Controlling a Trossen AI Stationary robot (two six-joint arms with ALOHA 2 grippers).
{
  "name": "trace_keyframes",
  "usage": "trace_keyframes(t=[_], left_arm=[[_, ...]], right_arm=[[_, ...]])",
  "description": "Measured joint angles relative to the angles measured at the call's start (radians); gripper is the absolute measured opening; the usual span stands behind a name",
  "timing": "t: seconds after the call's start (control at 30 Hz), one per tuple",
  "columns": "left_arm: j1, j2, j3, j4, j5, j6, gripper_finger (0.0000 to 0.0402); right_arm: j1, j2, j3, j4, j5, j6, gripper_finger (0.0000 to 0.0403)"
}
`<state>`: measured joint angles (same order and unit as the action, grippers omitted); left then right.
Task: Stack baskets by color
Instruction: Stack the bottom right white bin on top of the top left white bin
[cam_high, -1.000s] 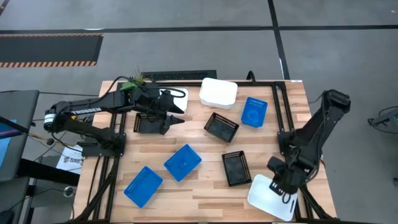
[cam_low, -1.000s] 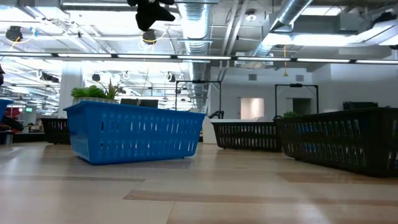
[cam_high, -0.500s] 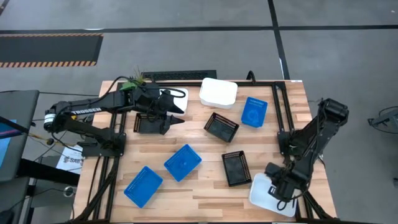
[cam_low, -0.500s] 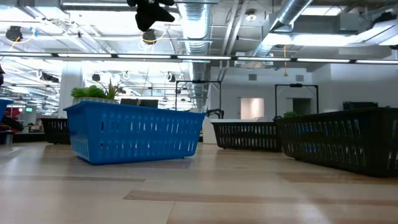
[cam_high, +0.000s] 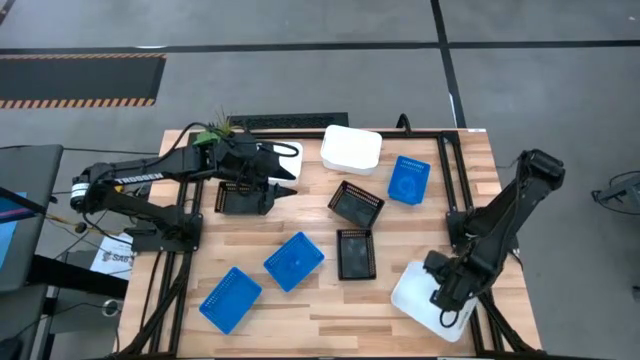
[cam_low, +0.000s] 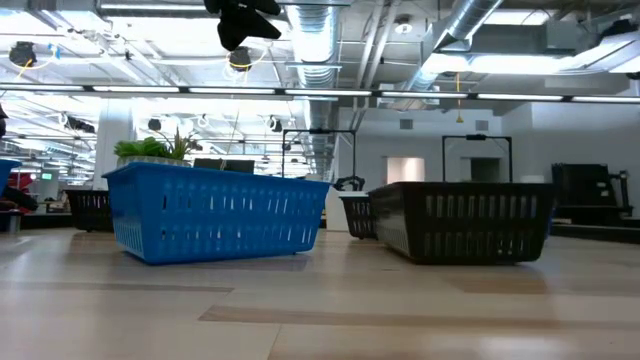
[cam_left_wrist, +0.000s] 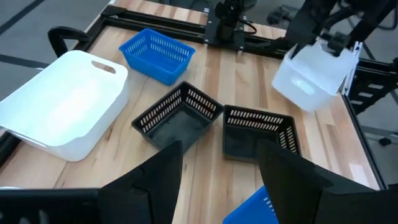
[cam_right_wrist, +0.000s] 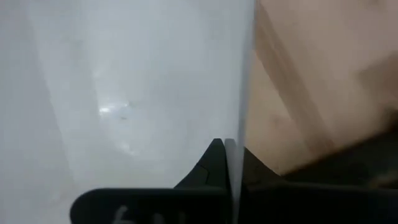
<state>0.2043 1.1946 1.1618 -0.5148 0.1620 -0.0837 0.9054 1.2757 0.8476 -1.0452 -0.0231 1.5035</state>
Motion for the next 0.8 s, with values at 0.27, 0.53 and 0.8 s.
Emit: trace_keyframes(t=[0.27,0.53,0.8], left_arm=[[0.001,0.032,0.000,0.051,-0.012,-0.020,0.0197],[0.000,0.102,-0.001,0.194,-0.049,-0.065,0.0197],[0.007,0.117,0.000,0.324,-0.220,0.239,0.0197]], right_arm=[[-0.158,-0.010,0.229,-0.402,0.254,-0.071,0.0002],[-0.459,0.081,0.345,-0.486,0.658,-0.206,0.0001],[-0.710,0.235,0.438,-0.465,0.681,-0.600,0.0001]])
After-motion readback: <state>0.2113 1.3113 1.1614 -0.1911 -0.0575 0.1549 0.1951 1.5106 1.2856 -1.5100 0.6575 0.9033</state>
